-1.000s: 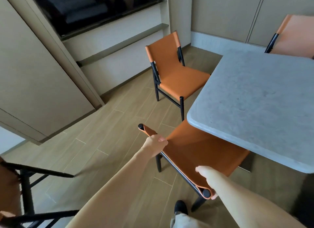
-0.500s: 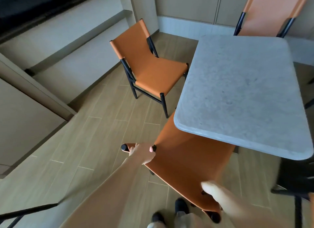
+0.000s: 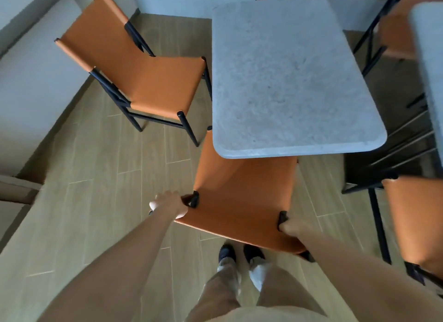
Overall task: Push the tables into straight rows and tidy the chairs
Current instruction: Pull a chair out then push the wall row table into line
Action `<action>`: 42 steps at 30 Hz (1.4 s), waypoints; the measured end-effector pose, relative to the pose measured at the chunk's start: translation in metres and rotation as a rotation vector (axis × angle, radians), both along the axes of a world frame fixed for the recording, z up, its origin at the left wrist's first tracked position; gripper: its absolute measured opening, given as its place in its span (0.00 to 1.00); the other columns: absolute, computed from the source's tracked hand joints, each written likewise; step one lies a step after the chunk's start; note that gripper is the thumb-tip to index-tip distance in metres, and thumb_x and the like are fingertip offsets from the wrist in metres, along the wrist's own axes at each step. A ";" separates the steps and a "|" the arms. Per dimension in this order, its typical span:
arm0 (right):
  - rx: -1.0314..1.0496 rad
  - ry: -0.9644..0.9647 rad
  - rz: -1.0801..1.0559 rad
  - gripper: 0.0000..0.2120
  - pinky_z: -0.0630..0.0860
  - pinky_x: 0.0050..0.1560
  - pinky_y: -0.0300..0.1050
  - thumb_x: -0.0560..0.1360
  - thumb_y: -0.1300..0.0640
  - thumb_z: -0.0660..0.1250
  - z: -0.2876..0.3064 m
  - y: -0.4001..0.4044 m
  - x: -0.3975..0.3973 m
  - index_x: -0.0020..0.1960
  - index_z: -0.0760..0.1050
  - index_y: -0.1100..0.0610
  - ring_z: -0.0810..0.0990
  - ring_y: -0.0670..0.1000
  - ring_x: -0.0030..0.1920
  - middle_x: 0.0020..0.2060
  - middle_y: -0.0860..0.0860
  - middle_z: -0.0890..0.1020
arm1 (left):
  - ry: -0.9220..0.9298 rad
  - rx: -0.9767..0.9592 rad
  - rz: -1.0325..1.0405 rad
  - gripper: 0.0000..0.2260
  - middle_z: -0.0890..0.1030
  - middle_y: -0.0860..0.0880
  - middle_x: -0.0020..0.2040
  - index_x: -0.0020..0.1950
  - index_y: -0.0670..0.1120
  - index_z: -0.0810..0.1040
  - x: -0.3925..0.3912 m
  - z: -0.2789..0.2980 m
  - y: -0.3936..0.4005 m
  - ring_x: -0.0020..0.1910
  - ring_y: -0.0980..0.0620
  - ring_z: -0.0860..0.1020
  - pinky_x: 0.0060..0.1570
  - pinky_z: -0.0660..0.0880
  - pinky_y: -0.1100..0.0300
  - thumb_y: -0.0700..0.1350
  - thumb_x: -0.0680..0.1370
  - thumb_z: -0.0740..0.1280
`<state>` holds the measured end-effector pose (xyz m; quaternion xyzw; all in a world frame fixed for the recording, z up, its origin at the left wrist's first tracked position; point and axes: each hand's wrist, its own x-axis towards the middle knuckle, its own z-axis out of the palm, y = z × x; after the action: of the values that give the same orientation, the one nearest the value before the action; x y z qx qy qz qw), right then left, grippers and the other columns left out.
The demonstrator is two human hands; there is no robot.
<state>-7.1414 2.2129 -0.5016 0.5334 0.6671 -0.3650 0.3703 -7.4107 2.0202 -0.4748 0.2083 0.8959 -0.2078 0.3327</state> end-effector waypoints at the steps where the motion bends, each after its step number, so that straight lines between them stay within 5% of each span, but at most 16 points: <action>1: 0.015 0.000 -0.029 0.25 0.68 0.71 0.51 0.82 0.52 0.57 -0.007 -0.001 0.006 0.77 0.65 0.59 0.72 0.58 0.71 0.72 0.57 0.73 | -0.030 -0.008 -0.004 0.19 0.76 0.48 0.63 0.68 0.50 0.72 -0.003 0.000 0.000 0.66 0.43 0.74 0.58 0.73 0.50 0.51 0.78 0.62; 3: -0.022 -0.007 -0.016 0.29 0.67 0.73 0.53 0.82 0.48 0.54 -0.067 0.013 0.023 0.81 0.55 0.53 0.69 0.59 0.73 0.76 0.55 0.68 | -0.070 -0.022 0.000 0.19 0.76 0.48 0.61 0.69 0.48 0.71 -0.008 -0.001 0.001 0.62 0.44 0.77 0.59 0.73 0.50 0.51 0.78 0.61; 5: -0.062 -0.031 -0.100 0.30 0.67 0.73 0.54 0.82 0.49 0.53 -0.042 0.003 0.022 0.82 0.51 0.52 0.67 0.60 0.75 0.78 0.55 0.64 | -0.094 -0.036 -0.005 0.17 0.77 0.50 0.54 0.65 0.48 0.73 -0.012 -0.006 0.001 0.53 0.47 0.79 0.54 0.73 0.53 0.51 0.78 0.62; 9: -0.040 -0.030 -0.289 0.20 0.67 0.70 0.51 0.83 0.57 0.60 0.017 -0.007 0.015 0.73 0.69 0.63 0.70 0.61 0.72 0.72 0.61 0.72 | -0.182 -0.096 -0.017 0.14 0.76 0.50 0.41 0.58 0.46 0.79 -0.027 -0.017 0.006 0.39 0.51 0.77 0.44 0.73 0.59 0.51 0.77 0.63; 12: -0.122 -0.116 -0.418 0.25 0.73 0.67 0.60 0.77 0.57 0.70 0.014 -0.004 0.027 0.72 0.69 0.61 0.73 0.64 0.67 0.68 0.61 0.73 | -0.288 -0.120 0.124 0.08 0.75 0.46 0.40 0.48 0.44 0.75 -0.028 -0.010 0.010 0.37 0.48 0.75 0.41 0.72 0.58 0.47 0.80 0.61; 17: -0.248 -0.083 -0.728 0.28 0.76 0.61 0.68 0.72 0.58 0.75 0.001 -0.005 0.032 0.69 0.68 0.60 0.75 0.68 0.63 0.64 0.61 0.73 | -0.414 -0.050 0.415 0.17 0.76 0.39 0.60 0.61 0.41 0.71 -0.038 -0.020 0.004 0.51 0.38 0.81 0.48 0.81 0.45 0.52 0.80 0.65; 19: -0.273 -0.063 -0.802 0.30 0.77 0.60 0.67 0.75 0.54 0.75 -0.007 -0.001 0.032 0.71 0.66 0.60 0.75 0.69 0.65 0.65 0.62 0.73 | -0.391 -0.028 0.431 0.19 0.79 0.39 0.54 0.56 0.38 0.75 -0.040 -0.027 0.003 0.48 0.39 0.82 0.46 0.82 0.50 0.55 0.80 0.66; 23: -0.229 -0.143 -0.547 0.29 0.76 0.59 0.51 0.78 0.43 0.69 -0.002 0.002 0.028 0.68 0.71 0.63 0.80 0.60 0.60 0.54 0.56 0.78 | -0.293 -0.079 0.241 0.18 0.77 0.43 0.39 0.48 0.41 0.76 -0.037 -0.031 0.001 0.32 0.47 0.77 0.28 0.72 0.61 0.55 0.83 0.59; 27: -0.138 -0.140 -0.384 0.23 0.67 0.55 0.44 0.79 0.46 0.68 0.002 -0.001 0.028 0.68 0.74 0.59 0.75 0.54 0.53 0.53 0.53 0.76 | -0.264 -0.052 0.262 0.21 0.78 0.43 0.36 0.43 0.41 0.76 -0.035 -0.031 -0.001 0.31 0.46 0.77 0.26 0.70 0.63 0.56 0.82 0.58; 33: -0.111 -0.118 -0.398 0.22 0.68 0.55 0.44 0.80 0.50 0.68 0.009 -0.001 0.038 0.69 0.73 0.59 0.74 0.54 0.53 0.53 0.53 0.76 | -0.264 0.031 0.409 0.20 0.78 0.41 0.38 0.41 0.40 0.75 -0.023 -0.025 -0.005 0.31 0.45 0.77 0.28 0.73 0.62 0.56 0.81 0.62; 37: -0.193 -0.097 -0.460 0.17 0.73 0.49 0.42 0.81 0.55 0.66 0.016 0.001 0.046 0.66 0.72 0.62 0.78 0.53 0.48 0.43 0.54 0.78 | -0.250 0.028 0.422 0.16 0.77 0.42 0.40 0.42 0.40 0.75 -0.015 -0.019 -0.005 0.33 0.45 0.77 0.26 0.73 0.62 0.52 0.81 0.64; 39: -0.184 -0.087 -0.433 0.18 0.72 0.51 0.43 0.81 0.55 0.67 0.015 0.000 0.054 0.68 0.73 0.62 0.78 0.54 0.51 0.48 0.54 0.79 | -0.251 0.012 0.378 0.17 0.75 0.43 0.36 0.41 0.40 0.74 -0.009 -0.016 -0.007 0.31 0.45 0.75 0.22 0.69 0.65 0.53 0.81 0.64; 42: -0.191 -0.064 -0.435 0.19 0.73 0.35 0.37 0.81 0.58 0.66 0.008 0.000 0.070 0.70 0.72 0.63 0.80 0.55 0.50 0.53 0.56 0.80 | -0.220 0.012 0.277 0.21 0.75 0.43 0.35 0.38 0.41 0.75 0.005 -0.014 -0.012 0.28 0.47 0.74 0.21 0.67 0.66 0.57 0.81 0.63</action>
<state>-7.0716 2.2132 -0.4937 0.6385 0.4869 -0.4805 0.3526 -7.4054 2.0082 -0.4887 0.1063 0.8755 -0.1308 0.4530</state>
